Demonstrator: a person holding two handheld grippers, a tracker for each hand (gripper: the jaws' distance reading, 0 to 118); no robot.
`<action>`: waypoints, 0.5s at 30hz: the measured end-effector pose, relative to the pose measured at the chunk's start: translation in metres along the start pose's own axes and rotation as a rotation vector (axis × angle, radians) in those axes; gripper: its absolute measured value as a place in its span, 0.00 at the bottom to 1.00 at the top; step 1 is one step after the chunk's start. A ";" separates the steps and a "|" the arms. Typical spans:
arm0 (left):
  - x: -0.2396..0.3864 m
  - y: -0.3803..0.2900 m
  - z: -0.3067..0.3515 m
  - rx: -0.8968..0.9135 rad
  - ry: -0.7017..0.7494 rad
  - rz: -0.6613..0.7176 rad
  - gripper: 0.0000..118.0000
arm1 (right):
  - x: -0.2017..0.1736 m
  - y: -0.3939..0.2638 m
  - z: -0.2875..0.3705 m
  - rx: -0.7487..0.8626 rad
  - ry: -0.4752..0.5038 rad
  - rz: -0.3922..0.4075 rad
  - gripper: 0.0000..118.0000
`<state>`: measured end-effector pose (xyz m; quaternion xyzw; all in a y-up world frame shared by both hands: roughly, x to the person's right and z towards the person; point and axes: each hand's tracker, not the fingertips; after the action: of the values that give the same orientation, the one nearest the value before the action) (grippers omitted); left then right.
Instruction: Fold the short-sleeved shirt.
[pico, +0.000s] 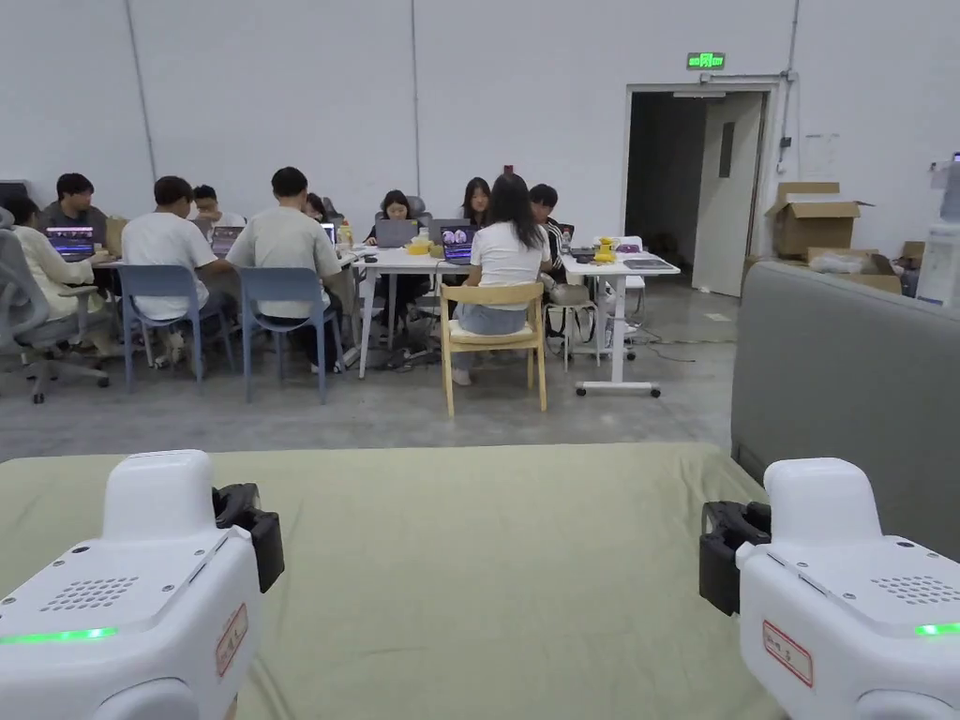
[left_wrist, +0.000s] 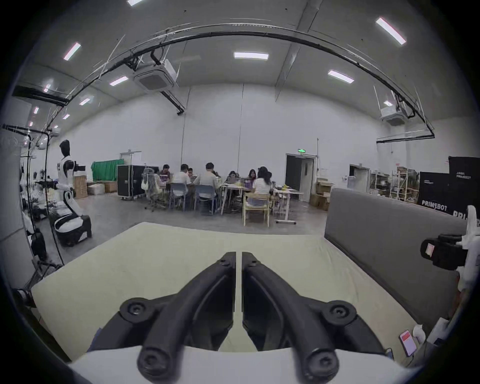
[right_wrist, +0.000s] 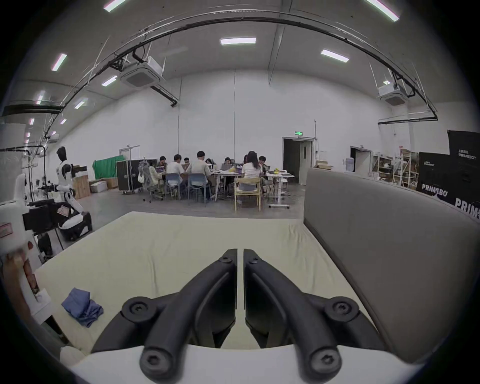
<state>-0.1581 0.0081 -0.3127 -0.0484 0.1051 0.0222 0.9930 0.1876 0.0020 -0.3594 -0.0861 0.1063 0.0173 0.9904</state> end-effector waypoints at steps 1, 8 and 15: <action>0.001 0.001 0.002 0.005 0.001 -0.006 0.03 | -0.002 0.000 0.000 0.005 0.009 0.005 0.09; 0.005 0.006 0.006 0.016 -0.027 -0.024 0.03 | -0.010 -0.003 0.000 0.014 0.002 -0.004 0.10; 0.010 0.006 0.007 0.012 -0.044 -0.028 0.03 | -0.008 -0.001 0.000 0.025 -0.019 -0.003 0.14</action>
<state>-0.1478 0.0149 -0.3088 -0.0436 0.0826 0.0088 0.9956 0.1802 0.0011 -0.3574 -0.0735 0.0971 0.0154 0.9924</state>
